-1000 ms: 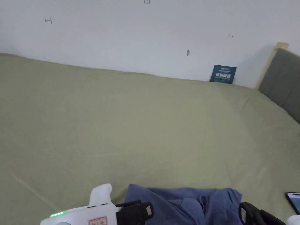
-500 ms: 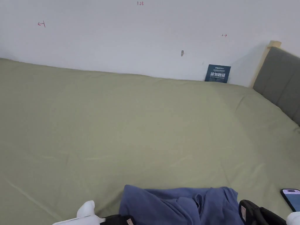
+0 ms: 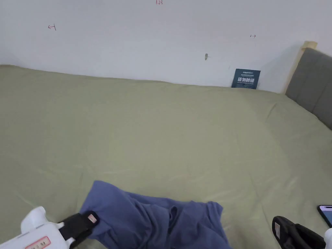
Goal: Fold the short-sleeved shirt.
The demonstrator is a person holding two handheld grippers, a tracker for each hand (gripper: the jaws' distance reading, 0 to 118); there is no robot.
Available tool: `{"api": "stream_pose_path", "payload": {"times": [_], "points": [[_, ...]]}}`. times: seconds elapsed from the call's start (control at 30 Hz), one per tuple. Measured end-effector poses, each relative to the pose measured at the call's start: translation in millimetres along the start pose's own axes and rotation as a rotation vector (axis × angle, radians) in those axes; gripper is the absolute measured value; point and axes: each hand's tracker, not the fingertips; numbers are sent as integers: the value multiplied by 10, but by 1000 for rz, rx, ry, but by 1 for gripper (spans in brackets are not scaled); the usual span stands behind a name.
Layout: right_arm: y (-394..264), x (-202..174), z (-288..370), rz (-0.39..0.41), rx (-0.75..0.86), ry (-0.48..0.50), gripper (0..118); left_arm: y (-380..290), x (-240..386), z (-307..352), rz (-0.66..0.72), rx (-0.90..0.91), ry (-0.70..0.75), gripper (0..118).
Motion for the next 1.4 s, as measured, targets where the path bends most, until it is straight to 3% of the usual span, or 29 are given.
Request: {"api": "stream_pose_path", "payload": {"times": [0.1, 0.17, 0.43, 0.53, 0.67, 0.73, 0.77, 0.8, 0.83, 0.93, 1.07, 1.2, 1.27, 1.4], "points": [[0, -44, -40, -1, 2, 18, 0, 168, 276, 221, -249, 56, 154, 11], [-2, -82, -52, 6, 3, 25, 0, 141, 521, 249, -364, 56, 178, 11], [-35, -96, -17, 9, -1, 30, 0, -683, 1431, -372, -701, -100, 121, 11], [-18, -24, 34, -7, 5, 10, 0, -1062, 1589, -655, -757, -173, 128, 11], [1, 87, 105, -38, 19, -22, 0, -1487, 1677, -928, -838, -277, 4, 11], [4, 129, 112, -59, 20, -38, 0, -1669, 1741, -1026, -884, -342, 9, 20], [1, 148, 112, -71, 18, -44, 0, -1719, 1741, -1070, -889, -363, -3, 35], [-4, 167, 110, -88, 13, -47, 0, -1760, 1718, -1122, -874, -384, -30, 58], [-9, 180, 111, -101, 11, -46, 0, -1780, 1691, -1161, -836, -397, -38, 71], [-18, 190, 149, -127, 18, -26, 0, -1601, 1566, -1124, -584, -365, -71, 74], [-32, 154, 166, -100, 18, -12, 0, -1166, 1467, -865, -282, -309, -138, 74], [-69, 146, 128, -104, 7, 5, 0, -820, 1322, -902, -131, -250, -290, 73], [-86, 139, 122, -111, 6, 10, 0, -814, 1259, -1078, -125, -286, -340, 68], [-86, 135, 140, -113, 10, 28, 0, -1183, 1145, -1428, -187, -426, -335, 17]]}}
